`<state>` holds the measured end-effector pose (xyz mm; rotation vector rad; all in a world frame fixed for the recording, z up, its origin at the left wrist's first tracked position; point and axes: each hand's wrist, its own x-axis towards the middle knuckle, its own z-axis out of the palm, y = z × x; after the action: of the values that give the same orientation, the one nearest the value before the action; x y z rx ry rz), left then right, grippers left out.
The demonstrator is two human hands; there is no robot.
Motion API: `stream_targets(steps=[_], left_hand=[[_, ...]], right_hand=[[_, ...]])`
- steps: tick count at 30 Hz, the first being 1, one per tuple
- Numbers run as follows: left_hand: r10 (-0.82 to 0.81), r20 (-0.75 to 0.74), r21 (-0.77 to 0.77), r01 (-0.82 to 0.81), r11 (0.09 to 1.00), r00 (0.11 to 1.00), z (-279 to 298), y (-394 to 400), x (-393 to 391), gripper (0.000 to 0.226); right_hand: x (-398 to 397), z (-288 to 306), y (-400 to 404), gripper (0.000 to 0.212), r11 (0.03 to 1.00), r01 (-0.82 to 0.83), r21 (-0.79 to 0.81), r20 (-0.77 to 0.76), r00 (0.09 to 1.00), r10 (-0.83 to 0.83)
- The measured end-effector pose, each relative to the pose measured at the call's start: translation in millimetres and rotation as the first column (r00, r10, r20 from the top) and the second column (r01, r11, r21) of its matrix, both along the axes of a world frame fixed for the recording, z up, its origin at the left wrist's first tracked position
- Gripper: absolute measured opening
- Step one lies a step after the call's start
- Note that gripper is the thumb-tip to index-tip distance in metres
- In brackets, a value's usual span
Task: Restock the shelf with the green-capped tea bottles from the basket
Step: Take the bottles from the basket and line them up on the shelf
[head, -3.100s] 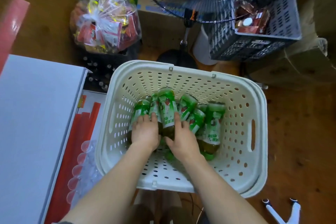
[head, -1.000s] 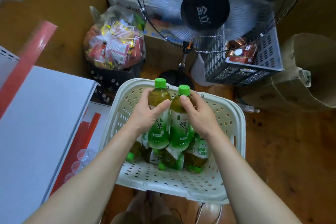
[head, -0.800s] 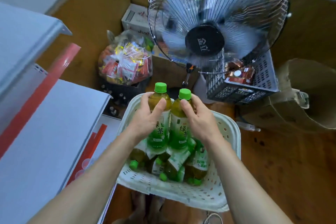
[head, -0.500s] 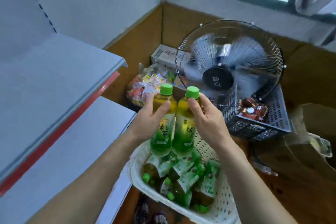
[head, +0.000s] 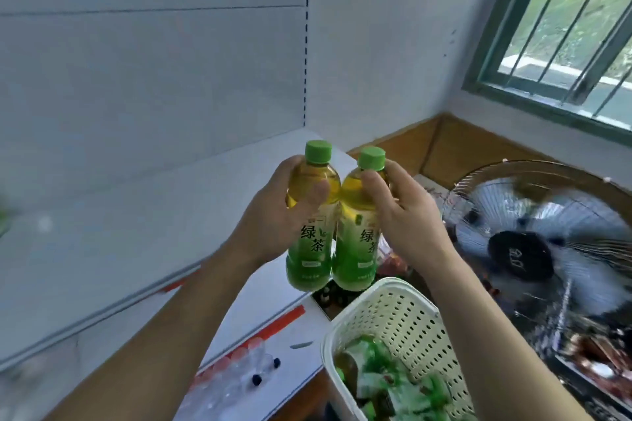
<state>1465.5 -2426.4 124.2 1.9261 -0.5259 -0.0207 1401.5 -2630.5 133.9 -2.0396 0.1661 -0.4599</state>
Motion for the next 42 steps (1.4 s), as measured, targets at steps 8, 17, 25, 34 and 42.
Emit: stream_targets(steps=[8,17,25,34,42], left_hand=[[0.268,0.033,-0.076,-0.265,0.961,0.963,43,146,-29,0.065],[0.504,0.11,-0.098,-0.495,0.863,0.857,42,274,-51,0.061],[0.572,0.102,0.03,-0.577,0.816,0.814,26,320,-5,0.053],[0.62,0.137,0.092,-0.633,0.769,0.773,19,333,73,0.063],[0.553,0.304,0.297,-0.629,0.719,0.776,26,334,79,0.092]], right_hand=[[30,36,139,0.018,0.967,-0.255,-0.004,0.037,0.966,0.255],[57,31,273,0.03,0.873,-0.489,0.002,0.028,0.872,0.488],[125,9,318,0.032,0.813,-0.583,-0.006,0.014,0.812,0.583],[207,-3,337,0.04,0.789,-0.615,0.006,0.036,0.788,0.614],[231,-14,340,0.042,0.783,-0.622,-0.01,0.105,0.778,0.62]])
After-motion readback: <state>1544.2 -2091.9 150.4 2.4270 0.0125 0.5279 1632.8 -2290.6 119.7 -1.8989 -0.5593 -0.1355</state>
